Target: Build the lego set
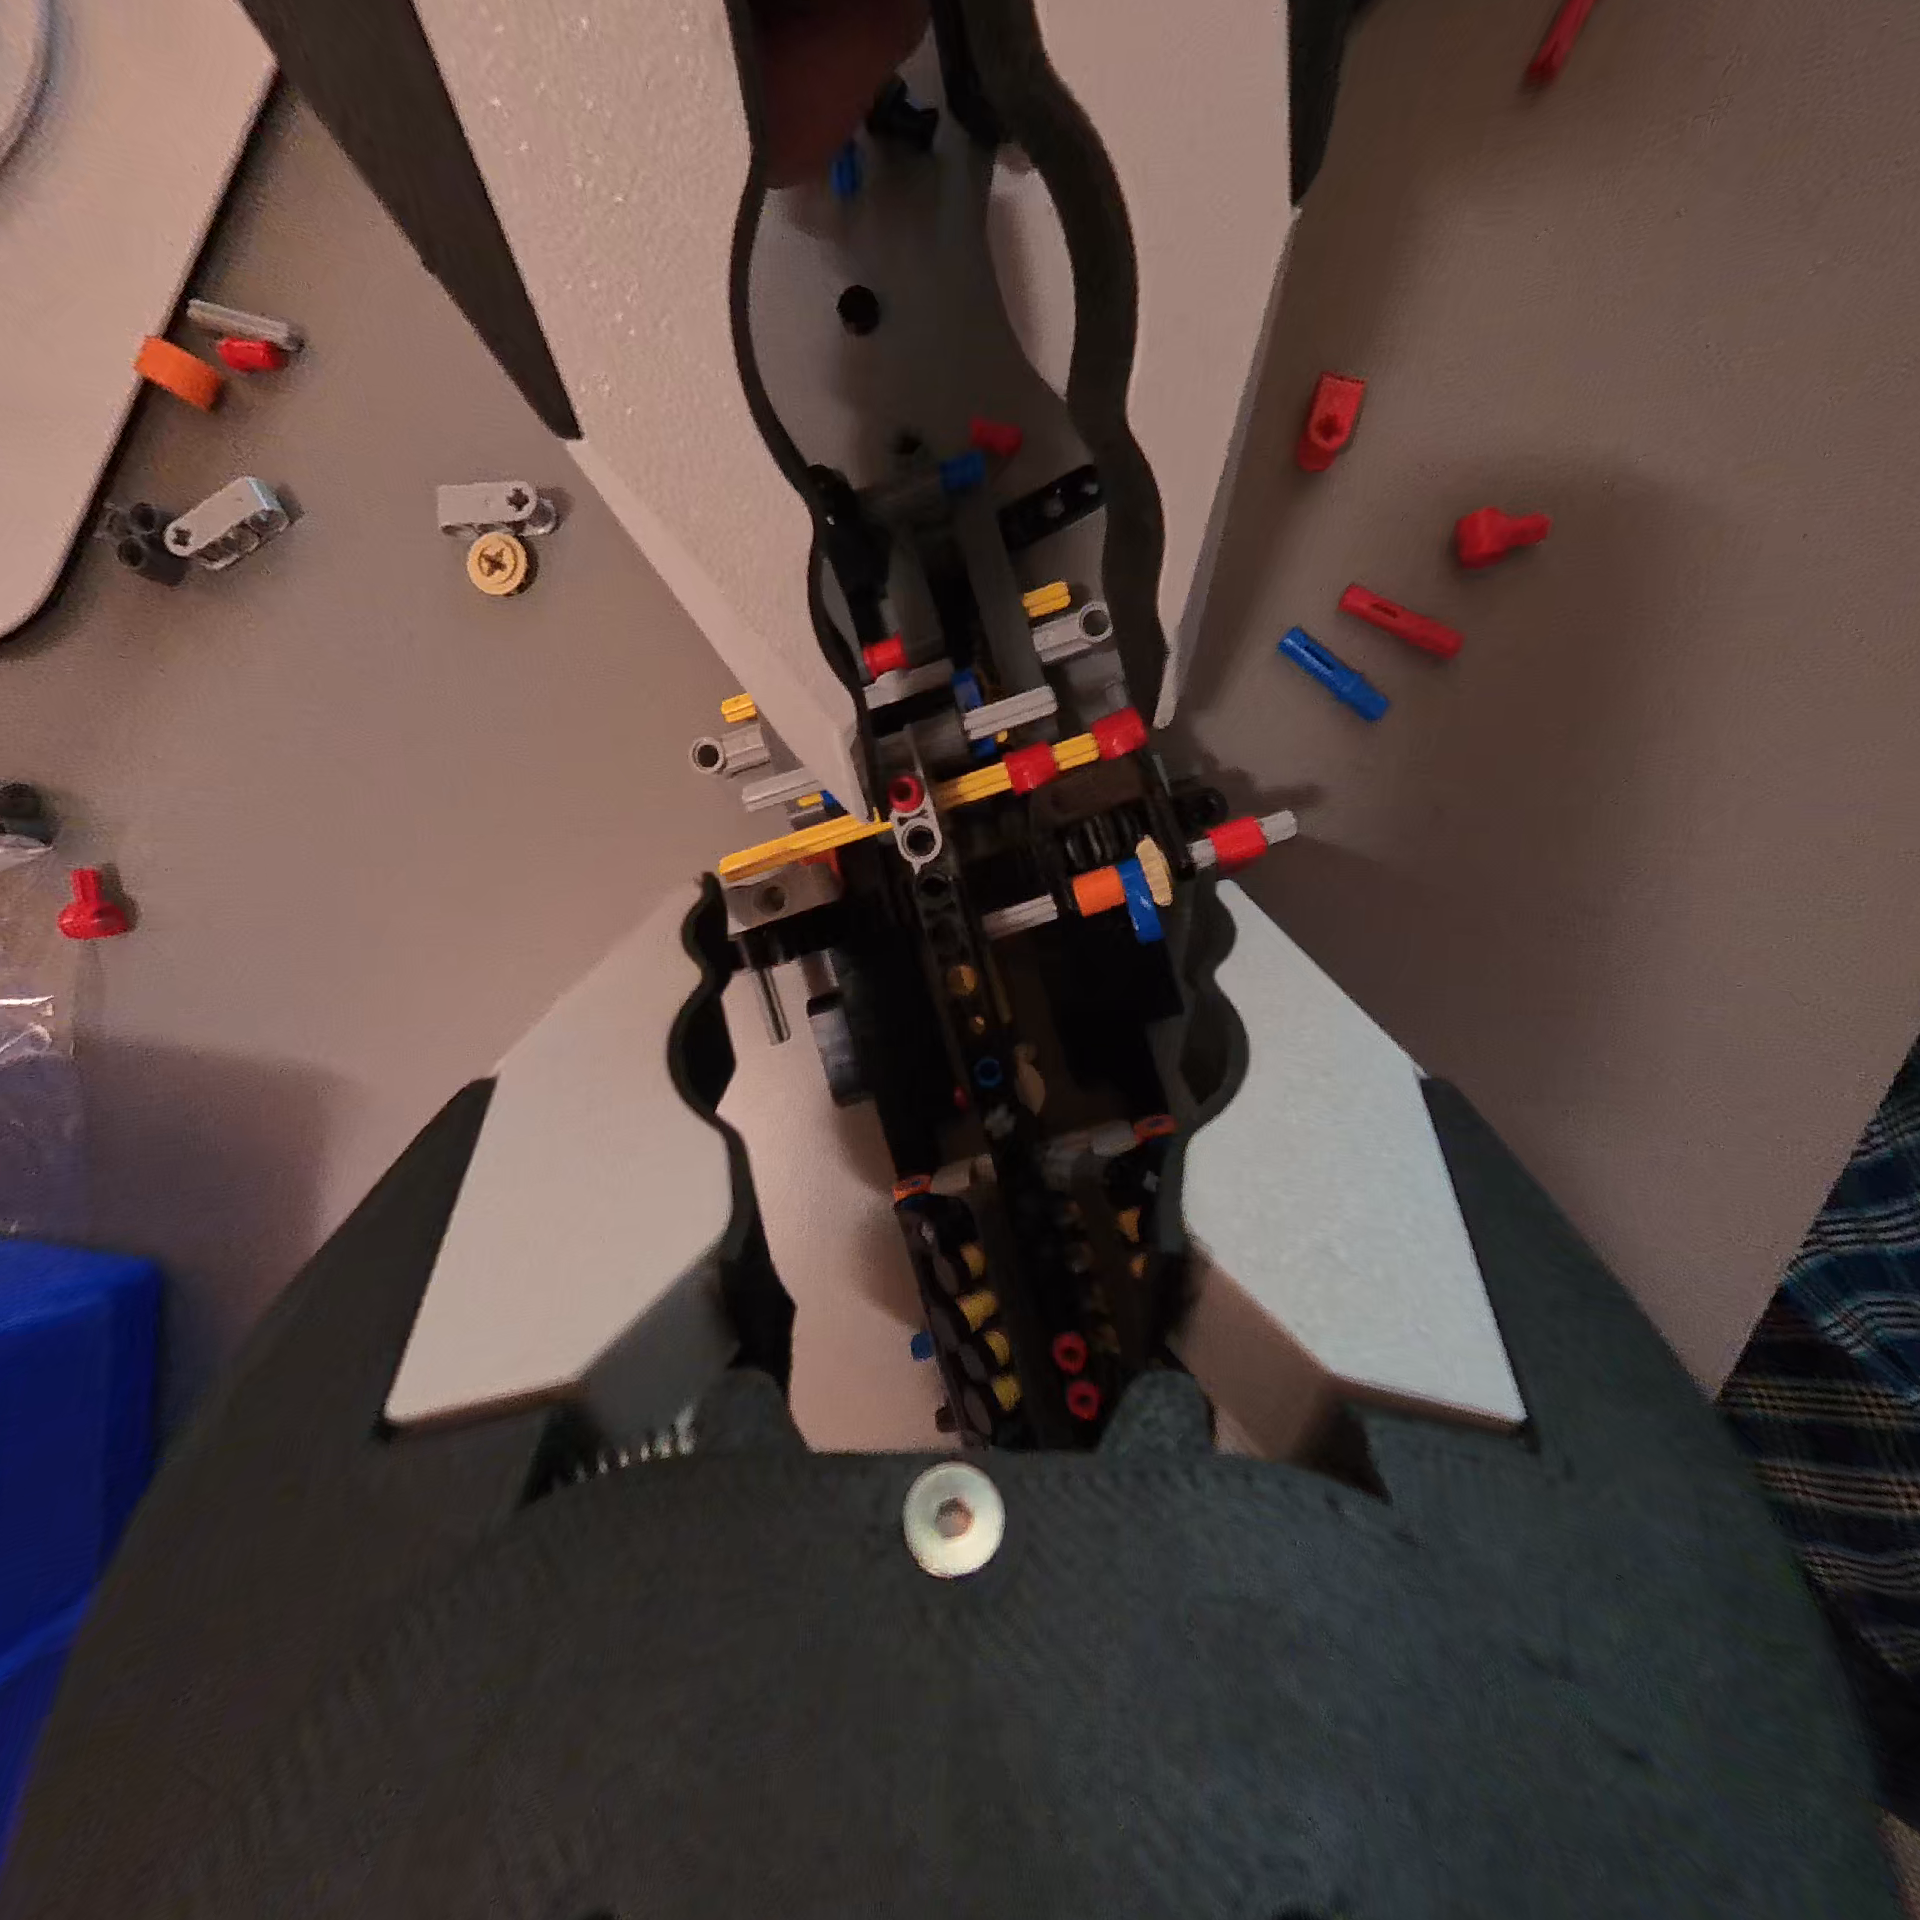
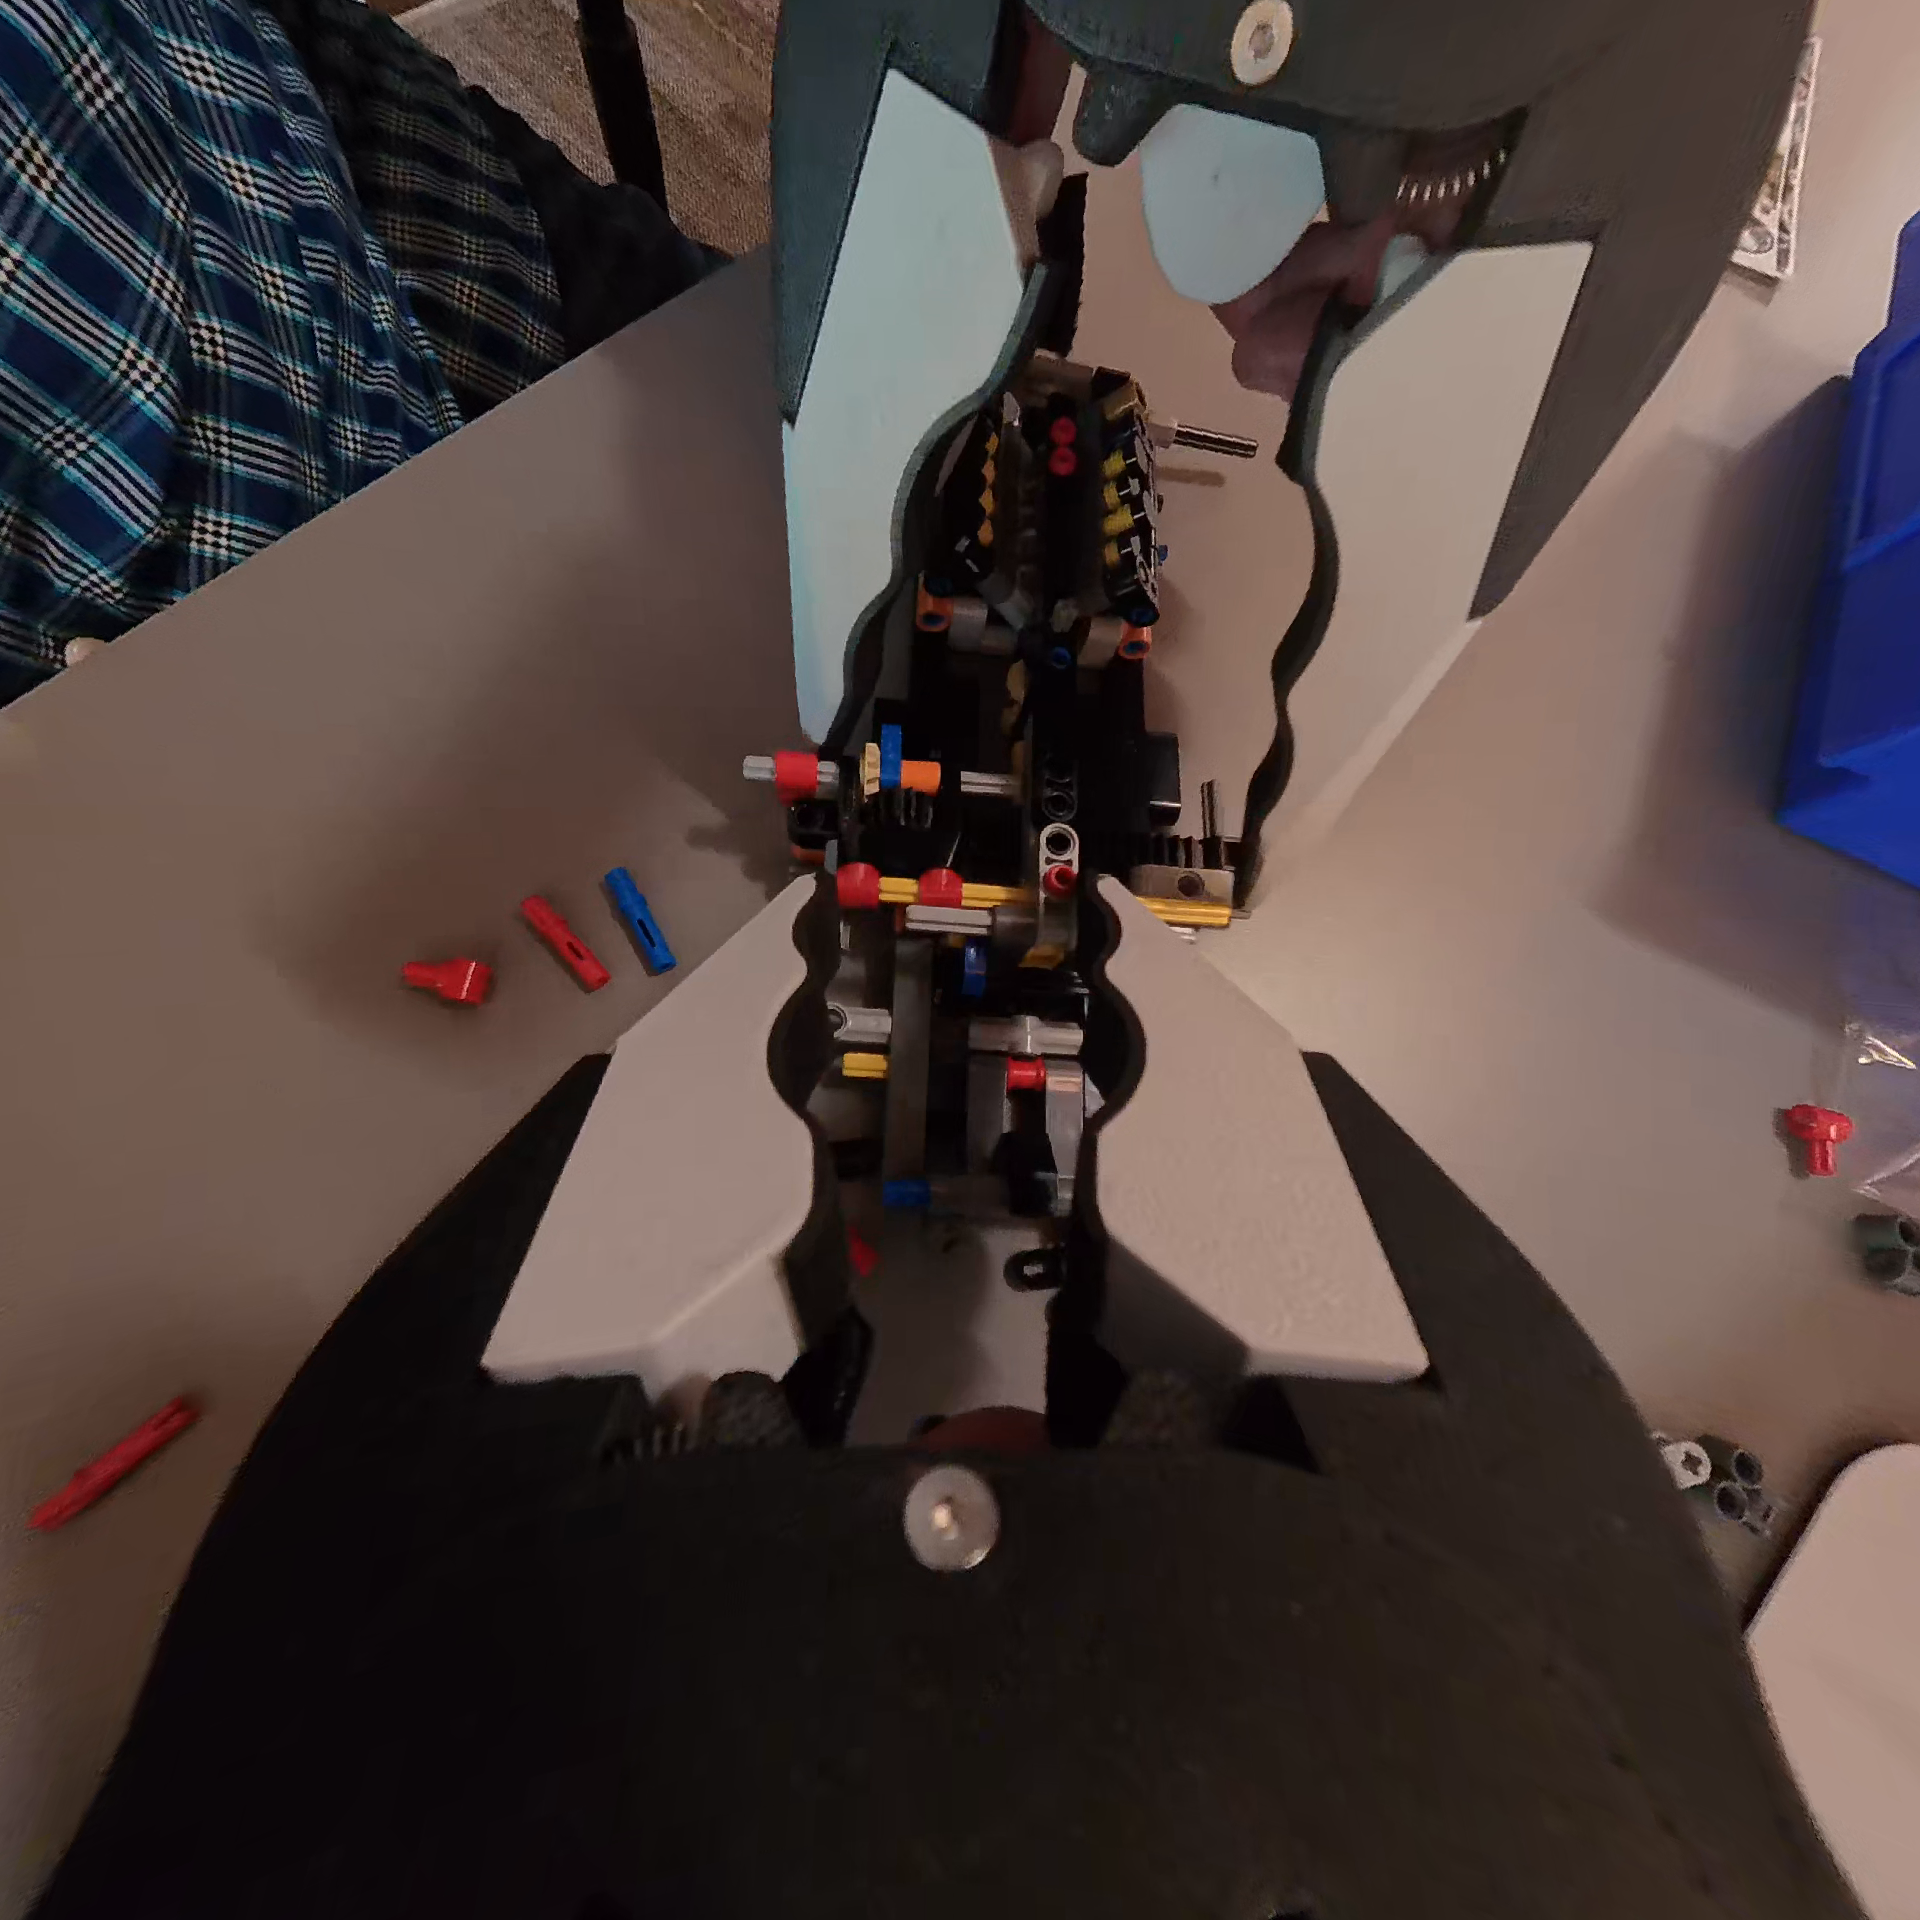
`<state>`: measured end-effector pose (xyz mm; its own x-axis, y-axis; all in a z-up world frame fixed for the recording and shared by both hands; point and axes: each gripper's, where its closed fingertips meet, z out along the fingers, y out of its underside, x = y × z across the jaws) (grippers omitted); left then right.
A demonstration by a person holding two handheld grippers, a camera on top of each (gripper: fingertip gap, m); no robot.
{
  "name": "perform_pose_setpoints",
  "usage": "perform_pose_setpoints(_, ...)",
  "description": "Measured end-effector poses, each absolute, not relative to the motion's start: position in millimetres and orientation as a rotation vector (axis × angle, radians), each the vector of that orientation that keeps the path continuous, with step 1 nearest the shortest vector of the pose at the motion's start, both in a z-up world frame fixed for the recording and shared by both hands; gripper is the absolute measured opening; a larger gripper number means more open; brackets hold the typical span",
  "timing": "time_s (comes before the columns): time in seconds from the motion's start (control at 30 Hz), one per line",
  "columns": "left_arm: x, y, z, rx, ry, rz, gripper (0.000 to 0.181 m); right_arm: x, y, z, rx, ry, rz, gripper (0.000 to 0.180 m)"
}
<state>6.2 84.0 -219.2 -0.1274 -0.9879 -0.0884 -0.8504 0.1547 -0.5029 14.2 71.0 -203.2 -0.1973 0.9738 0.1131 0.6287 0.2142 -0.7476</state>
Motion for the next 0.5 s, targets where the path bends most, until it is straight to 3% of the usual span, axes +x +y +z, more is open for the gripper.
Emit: perform_pose_setpoints(0.5,8.0,84.6,-219.0,-1.698,2.061,-0.471,0.084,14.0,71.4,-203.2,-1.502,-1.891,0.79,0.043)
